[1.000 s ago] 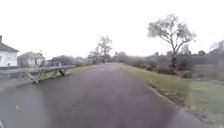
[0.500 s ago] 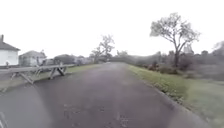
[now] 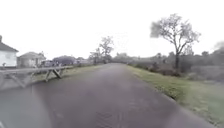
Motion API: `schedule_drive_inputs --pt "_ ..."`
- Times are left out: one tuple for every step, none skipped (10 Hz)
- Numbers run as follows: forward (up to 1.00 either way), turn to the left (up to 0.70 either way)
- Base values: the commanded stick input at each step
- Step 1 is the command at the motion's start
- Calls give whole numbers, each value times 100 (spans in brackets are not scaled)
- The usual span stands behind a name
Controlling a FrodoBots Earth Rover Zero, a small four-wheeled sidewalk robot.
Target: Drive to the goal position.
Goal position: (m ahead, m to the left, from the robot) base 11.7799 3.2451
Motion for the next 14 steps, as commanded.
schedule_drive_inputs --pt "70 -35" --pt "70 0" --pt "70 0" --pt "70 0" --pt "70 0" --pt "70 0" --pt "70 0" --pt "70 0" --pt "70 0" --pt "70 0" --pt "70 0" --pt "70 0" --pt "70 0" --pt "70 0"
